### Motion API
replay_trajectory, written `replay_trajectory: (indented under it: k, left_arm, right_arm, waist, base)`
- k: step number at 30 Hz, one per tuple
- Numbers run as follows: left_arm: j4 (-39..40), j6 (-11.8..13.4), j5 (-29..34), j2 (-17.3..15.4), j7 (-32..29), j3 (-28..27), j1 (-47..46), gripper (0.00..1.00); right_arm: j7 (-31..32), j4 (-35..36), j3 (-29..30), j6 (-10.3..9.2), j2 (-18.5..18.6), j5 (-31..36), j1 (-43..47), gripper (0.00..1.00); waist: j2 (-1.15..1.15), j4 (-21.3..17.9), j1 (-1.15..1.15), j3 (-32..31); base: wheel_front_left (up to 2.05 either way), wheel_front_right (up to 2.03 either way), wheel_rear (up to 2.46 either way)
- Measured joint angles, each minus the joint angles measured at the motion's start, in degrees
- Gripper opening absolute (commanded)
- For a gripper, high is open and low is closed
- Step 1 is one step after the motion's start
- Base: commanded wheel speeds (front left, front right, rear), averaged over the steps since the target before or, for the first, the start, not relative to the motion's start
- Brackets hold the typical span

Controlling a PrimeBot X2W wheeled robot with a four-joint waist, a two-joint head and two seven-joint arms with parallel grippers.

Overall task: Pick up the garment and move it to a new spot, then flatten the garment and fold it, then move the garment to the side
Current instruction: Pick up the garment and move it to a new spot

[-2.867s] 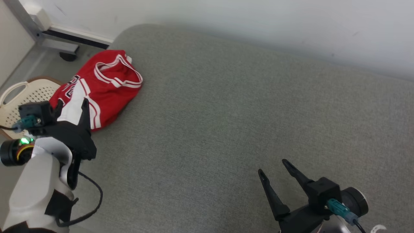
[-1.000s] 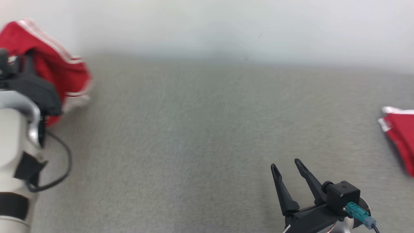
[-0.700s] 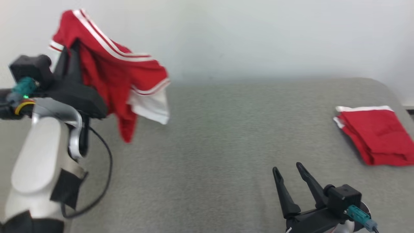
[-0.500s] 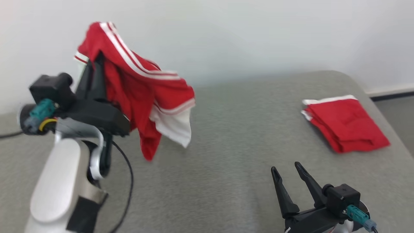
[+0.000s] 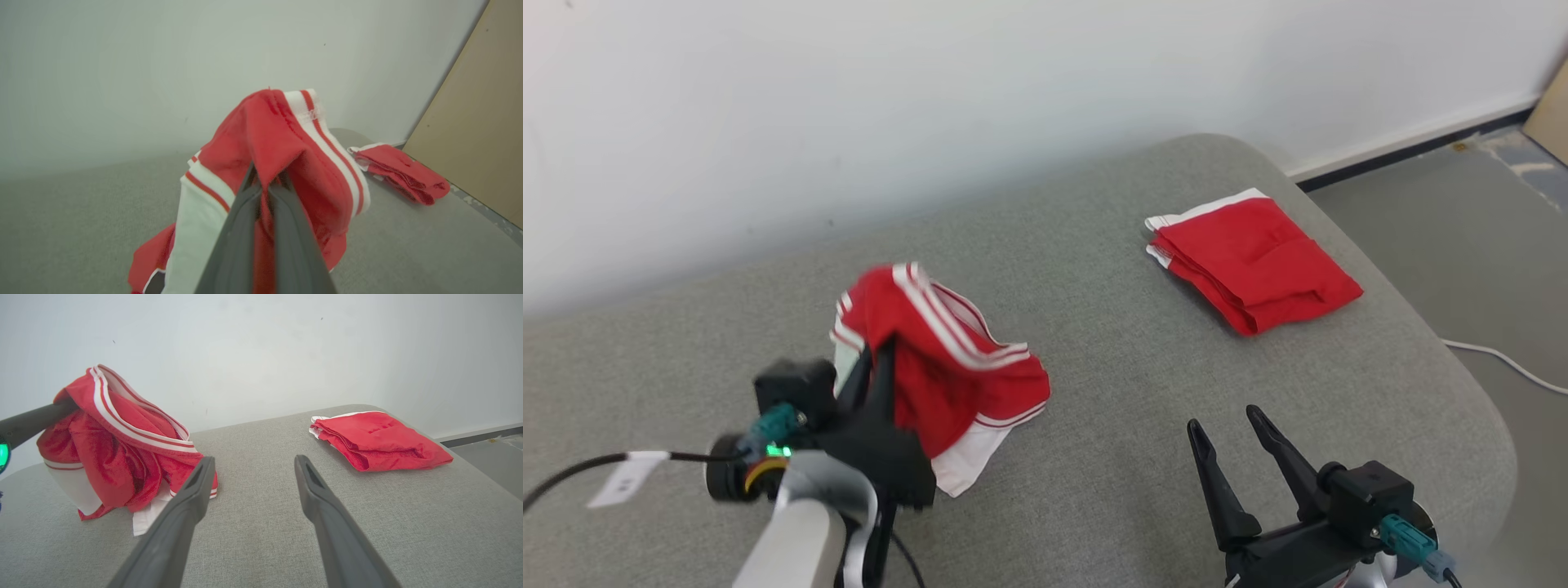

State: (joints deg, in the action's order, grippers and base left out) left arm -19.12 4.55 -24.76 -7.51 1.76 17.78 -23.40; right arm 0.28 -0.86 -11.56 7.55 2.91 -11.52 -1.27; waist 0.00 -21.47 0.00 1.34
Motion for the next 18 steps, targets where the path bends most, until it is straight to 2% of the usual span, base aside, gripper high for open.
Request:
replay_trajectory:
  k: [1, 2, 7, 10, 15, 18]
  left_arm:
    - [-1.82, -0.02, 0.05, 0.02, 0.08, 0.41, 0.47, 0.25]
    - [-3.35, -0.34, 0.02, 0.1, 0.4, 0.71, 0.94, 1.0]
    - [-8.98, -2.35, -1.21, 1.2, 1.44, 1.48, 1.32, 1.0]
    - [-11.71, -4.87, -3.72, 2.47, 3.04, 1.97, 2.26, 1.0]
    - [-11.49, -7.19, -4.94, 2.6, 5.84, 2.2, 3.83, 1.0]
    - [-9.04, -8.21, -4.99, 1.7, 9.49, 2.26, 5.78, 1.0]
  right_arm:
    - [0.03, -0.09, -0.09, 0.0, 0.01, 0.0, 0.0, 1.0]
    - [0.04, -0.14, -0.09, 0.0, 0.0, 0.0, -0.01, 1.0]
    - [0.23, -0.49, -0.03, 0.0, -0.01, 0.03, -0.02, 1.0]
    - [0.27, -0.53, 0.1, 0.0, 0.01, 0.05, 0.03, 1.0]
    - [0.25, -0.58, 0.13, 0.0, -0.02, 0.02, 0.1, 1.0]
    - [0.19, -0.81, 0.82, 0.0, -0.02, 0.02, 0.33, 1.0]
  waist:
    - [0.0, -0.28, 0.0, 0.3]
    - [0.0, -0.48, 0.0, 0.62]
    - [0.01, -0.25, 0.01, 1.38]
    - [0.01, 1.15, 0.01, 1.31]
    - [0.01, 3.08, 0.01, 0.98]
    - [0.01, 4.72, 0.01, 0.71]
  base:
    - [0.0, 0.0, 0.0]
    - [0.0, 0.0, 0.0]
    - [0.0, 0.0, 0.0]
    - [0.0, 0.0, 0.0]
    - [0.0, 0.0, 0.0]
    - [0.0, 0.0, 0.0]
